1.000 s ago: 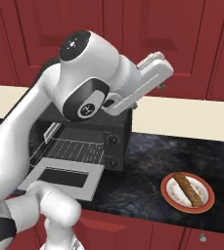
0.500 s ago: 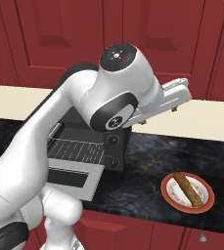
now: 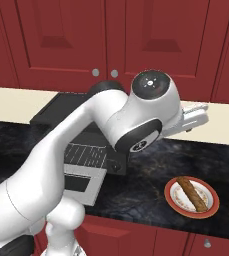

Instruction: Pull the toaster oven rack outwards. Pick up the baguette from the plate and place it on the toaster oven rack. Close the toaster oven door fully and set the temperature to the lowest setting.

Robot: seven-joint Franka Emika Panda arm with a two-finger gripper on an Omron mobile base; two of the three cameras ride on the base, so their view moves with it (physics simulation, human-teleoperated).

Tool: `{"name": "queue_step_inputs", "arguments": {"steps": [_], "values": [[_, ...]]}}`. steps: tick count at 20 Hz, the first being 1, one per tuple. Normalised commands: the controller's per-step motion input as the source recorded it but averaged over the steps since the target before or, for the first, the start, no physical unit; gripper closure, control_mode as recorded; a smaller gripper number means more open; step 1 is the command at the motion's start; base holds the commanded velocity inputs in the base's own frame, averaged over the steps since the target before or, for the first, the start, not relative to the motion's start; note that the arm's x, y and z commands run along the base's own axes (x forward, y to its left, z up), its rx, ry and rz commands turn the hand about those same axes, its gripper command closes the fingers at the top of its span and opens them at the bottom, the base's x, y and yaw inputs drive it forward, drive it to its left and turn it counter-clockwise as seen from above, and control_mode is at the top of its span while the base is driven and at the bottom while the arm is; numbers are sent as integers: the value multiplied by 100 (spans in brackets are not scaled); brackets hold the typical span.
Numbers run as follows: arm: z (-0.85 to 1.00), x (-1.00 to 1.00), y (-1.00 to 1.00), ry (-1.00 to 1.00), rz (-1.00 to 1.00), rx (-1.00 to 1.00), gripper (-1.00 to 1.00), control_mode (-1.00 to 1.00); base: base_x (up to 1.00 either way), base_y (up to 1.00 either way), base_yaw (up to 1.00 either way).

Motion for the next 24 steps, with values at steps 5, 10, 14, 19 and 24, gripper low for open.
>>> {"name": "queue_step_inputs", "arguments": {"steps": [5, 10, 14, 19, 24], "values": [[-33, 0, -19, 1, 5, 0, -100, -100, 0, 0, 0], [-56, 2, -1, 12, 7, -7, -100, -100, 0, 0, 0], [-54, 13, 0, 15, 4, -7, -100, -100, 0, 0, 0], [-46, 13, 0, 14, 2, 0, -100, -100, 0, 0, 0], [-44, 11, 0, 21, 0, 0, -100, -100, 0, 0, 0]]}}
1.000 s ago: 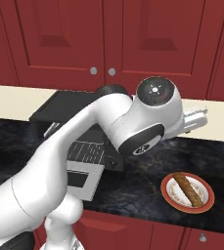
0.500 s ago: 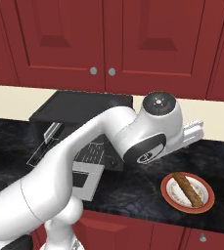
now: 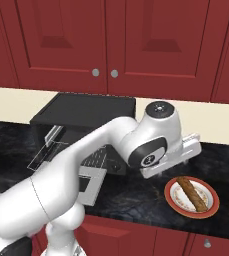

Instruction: Pull the toaster oven rack outwards. Pick up the baguette from the plate and place it on the toaster oven rack. Close the toaster oven door fully and set the temperature to the lowest setting.

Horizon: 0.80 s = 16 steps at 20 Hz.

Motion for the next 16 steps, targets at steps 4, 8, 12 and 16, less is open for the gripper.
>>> {"name": "queue_step_inputs", "arguments": {"steps": [4, 8, 12, 16], "values": [[-43, 13, -1, 20, 0, 0, -100, -100, 0, 0, 0], [-45, 14, -9, 16, 0, 0, -100, -100, 0, 0, 0], [-36, 9, -18, 9, 0, 0, -100, -100, 0, 0, 0], [-24, 19, -19, 5, 0, 1, -100, -100, 0, 0, 0]]}}
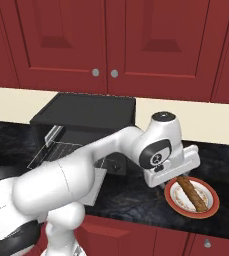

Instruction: Pull the toaster oven rack outwards. Pick up the baguette from the plate and place it on the toaster oven rack. Close the toaster oven door fully and set the temperature to the lowest setting.

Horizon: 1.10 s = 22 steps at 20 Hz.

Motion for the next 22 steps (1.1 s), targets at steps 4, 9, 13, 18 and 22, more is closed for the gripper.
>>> {"name": "queue_step_inputs", "arguments": {"steps": [4, 9, 13, 18, 22], "values": [[-24, 27, -13, 4, 0, 2, -100, -100, 0, 0, 0], [-27, 27, -21, 3, 0, 5, -100, -100, 0, 0, 0], [-28, 22, -32, 0, 0, 8, -100, -100, 0, 0, 0], [-27, 21, -30, 1, 0, 8, -100, -100, 0, 0, 0], [-31, 23, -22, 3, 0, 4, -100, -100, 0, 0, 0]]}}
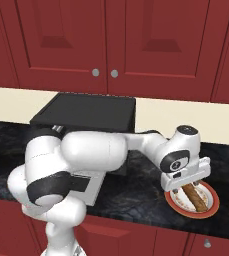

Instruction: Pull the toaster oven rack outwards. Pick up the baguette from the plate and place it on the toaster oven rack. Close the toaster oven door fully and set the temperature to the lowest setting.

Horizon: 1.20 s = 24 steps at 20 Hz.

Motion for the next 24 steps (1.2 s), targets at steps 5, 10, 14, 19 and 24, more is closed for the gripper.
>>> {"name": "queue_step_inputs", "arguments": {"steps": [5, 10, 14, 19, 24], "values": [[-33, 23, -21, 3, 0, 3, -100, -100, 0, 0, 0], [-31, 21, -21, 2, 0, 3, -100, -100, 0, 0, 0], [-30, 21, -23, 2, 0, 4, -100, -100, 0, 0, 0], [-26, 24, -26, 2, 0, 5, -100, -100, 0, 0, 0], [-28, 26, -24, 3, 0, 4, -100, -100, 0, 0, 0]]}}
